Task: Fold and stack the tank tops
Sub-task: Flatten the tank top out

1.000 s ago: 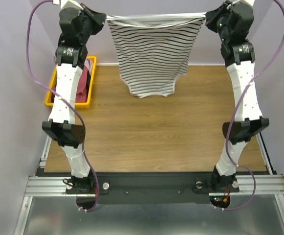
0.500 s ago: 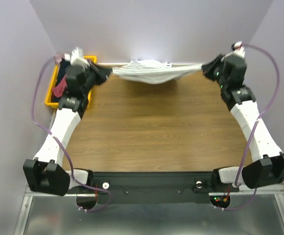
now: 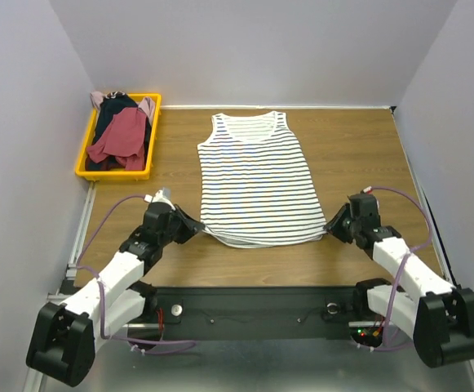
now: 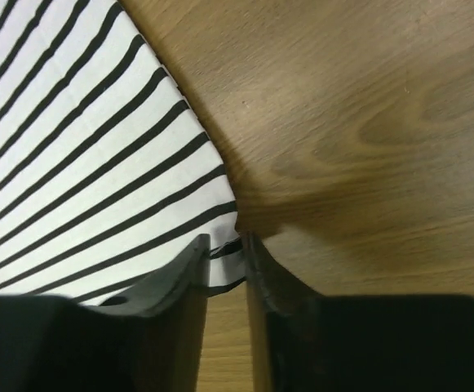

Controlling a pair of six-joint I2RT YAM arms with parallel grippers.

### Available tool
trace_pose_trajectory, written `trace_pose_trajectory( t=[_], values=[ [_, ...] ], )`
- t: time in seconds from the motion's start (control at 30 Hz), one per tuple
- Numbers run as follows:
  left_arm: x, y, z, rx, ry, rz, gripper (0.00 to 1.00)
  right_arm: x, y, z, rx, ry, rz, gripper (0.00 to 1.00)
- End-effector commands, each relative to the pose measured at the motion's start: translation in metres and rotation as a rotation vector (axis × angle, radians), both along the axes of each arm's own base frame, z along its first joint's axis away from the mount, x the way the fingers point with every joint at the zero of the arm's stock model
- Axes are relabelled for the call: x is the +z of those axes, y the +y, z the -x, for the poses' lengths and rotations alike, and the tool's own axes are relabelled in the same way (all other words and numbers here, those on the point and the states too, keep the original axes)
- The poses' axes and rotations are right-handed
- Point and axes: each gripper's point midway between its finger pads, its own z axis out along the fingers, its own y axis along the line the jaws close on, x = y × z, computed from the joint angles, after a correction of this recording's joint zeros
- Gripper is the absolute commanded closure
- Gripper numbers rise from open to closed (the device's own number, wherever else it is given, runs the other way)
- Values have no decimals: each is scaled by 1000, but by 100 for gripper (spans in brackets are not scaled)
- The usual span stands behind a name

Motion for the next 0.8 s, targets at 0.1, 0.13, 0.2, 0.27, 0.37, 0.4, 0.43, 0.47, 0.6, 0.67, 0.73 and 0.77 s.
trace_pose_trajectory(
  t=[0.1, 0.13, 0.2, 0.27, 0.37, 0.4, 0.43, 0.47, 0.6, 0.67, 0.73, 0.77],
  values=[
    [18, -9, 11, -37, -56, 47, 64, 26, 4, 0, -18, -92, -53, 43],
    [25, -9, 13, -45, -67, 48, 57, 31, 2, 2, -19, -99, -47, 38],
    [32, -6, 15, -53, -81, 25, 54, 43, -4, 0, -31, -127, -15, 32],
    [42, 2, 17, -31, -78, -10, 52, 52, -9, 1, -41, -147, 6, 30],
    [71, 15, 10, 39, -155, -38, 52, 55, -11, -2, -47, -156, 21, 32],
    [75, 20, 5, 67, -167, -57, 51, 55, -10, -3, -45, -153, 15, 36],
    [87, 20, -1, 75, -186, -61, 52, 56, -8, -4, -35, -154, 11, 37],
    [83, 19, -8, 76, -162, -80, 52, 59, -4, -6, -19, -161, -4, 37],
    [96, 7, -43, 70, -184, -107, 54, 86, 3, -19, 15, -235, -7, 41],
    [113, 8, -69, 116, -229, -133, 55, 91, 8, -24, 39, -242, -1, 52],
    [98, 11, -92, 119, -180, -184, 55, 84, 12, -25, 54, -217, -7, 59],
    [114, 7, -108, 119, -217, -174, 56, 83, 17, -28, 62, -228, -14, 60]
  ],
)
